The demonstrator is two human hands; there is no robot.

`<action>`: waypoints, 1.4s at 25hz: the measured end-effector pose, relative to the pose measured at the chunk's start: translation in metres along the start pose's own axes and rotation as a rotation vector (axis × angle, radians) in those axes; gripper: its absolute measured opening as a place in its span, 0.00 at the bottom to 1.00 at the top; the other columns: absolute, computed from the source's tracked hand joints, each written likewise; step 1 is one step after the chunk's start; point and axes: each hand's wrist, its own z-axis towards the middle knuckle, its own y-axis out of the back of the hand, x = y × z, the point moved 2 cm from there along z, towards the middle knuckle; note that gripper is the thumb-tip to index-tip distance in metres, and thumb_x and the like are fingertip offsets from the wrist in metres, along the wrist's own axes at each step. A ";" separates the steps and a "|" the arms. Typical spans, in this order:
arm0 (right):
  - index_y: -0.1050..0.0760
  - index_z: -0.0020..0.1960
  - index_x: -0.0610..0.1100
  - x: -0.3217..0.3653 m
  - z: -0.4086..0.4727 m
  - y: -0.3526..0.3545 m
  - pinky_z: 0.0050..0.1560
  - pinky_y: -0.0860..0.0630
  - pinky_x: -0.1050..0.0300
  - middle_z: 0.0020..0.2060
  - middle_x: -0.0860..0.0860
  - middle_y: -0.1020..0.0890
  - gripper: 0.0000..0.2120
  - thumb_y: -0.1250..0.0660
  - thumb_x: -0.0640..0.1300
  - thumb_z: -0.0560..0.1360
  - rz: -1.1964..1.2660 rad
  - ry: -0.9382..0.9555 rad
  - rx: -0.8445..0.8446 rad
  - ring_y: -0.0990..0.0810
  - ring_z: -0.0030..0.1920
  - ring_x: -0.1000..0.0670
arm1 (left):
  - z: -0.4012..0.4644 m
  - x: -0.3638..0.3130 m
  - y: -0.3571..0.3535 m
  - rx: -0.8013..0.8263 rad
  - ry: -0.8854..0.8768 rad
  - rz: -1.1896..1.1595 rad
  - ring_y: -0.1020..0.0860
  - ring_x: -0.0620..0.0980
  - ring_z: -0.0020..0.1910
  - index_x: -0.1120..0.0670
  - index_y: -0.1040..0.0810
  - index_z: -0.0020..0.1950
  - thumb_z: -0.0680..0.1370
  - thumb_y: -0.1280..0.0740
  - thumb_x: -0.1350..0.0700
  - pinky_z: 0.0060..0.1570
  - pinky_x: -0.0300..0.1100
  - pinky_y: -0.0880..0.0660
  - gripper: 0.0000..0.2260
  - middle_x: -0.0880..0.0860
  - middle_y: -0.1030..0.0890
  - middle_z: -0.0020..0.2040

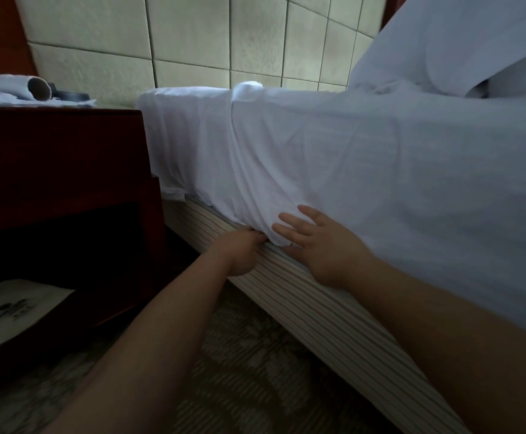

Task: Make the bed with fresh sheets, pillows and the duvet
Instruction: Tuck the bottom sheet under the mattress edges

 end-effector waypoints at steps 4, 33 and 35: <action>0.16 0.51 0.49 -0.008 -0.030 0.031 0.69 0.39 0.44 0.61 0.44 0.21 0.18 0.24 0.52 0.62 0.025 -0.007 0.159 0.23 0.63 0.43 | -0.017 -0.017 0.016 -0.153 0.020 -0.046 0.32 0.53 0.69 0.50 0.33 0.73 0.77 0.42 0.64 0.65 0.40 0.37 0.24 0.54 0.30 0.71; 0.34 0.66 0.44 -0.081 -0.464 0.321 0.61 0.34 0.55 0.65 0.48 0.27 0.21 0.37 0.50 0.76 0.219 -1.035 0.220 0.29 0.65 0.46 | -0.174 -0.501 0.103 -0.176 -0.334 0.196 0.35 0.54 0.71 0.53 0.39 0.75 0.76 0.32 0.56 0.67 0.46 0.37 0.29 0.53 0.35 0.74; 0.35 0.67 0.44 -0.074 -0.493 0.332 0.63 0.37 0.55 0.66 0.48 0.28 0.23 0.36 0.50 0.75 0.180 -1.068 0.202 0.30 0.66 0.46 | -0.188 -0.529 0.098 -0.190 -0.368 0.236 0.36 0.53 0.72 0.53 0.40 0.75 0.75 0.31 0.56 0.69 0.47 0.38 0.31 0.52 0.37 0.75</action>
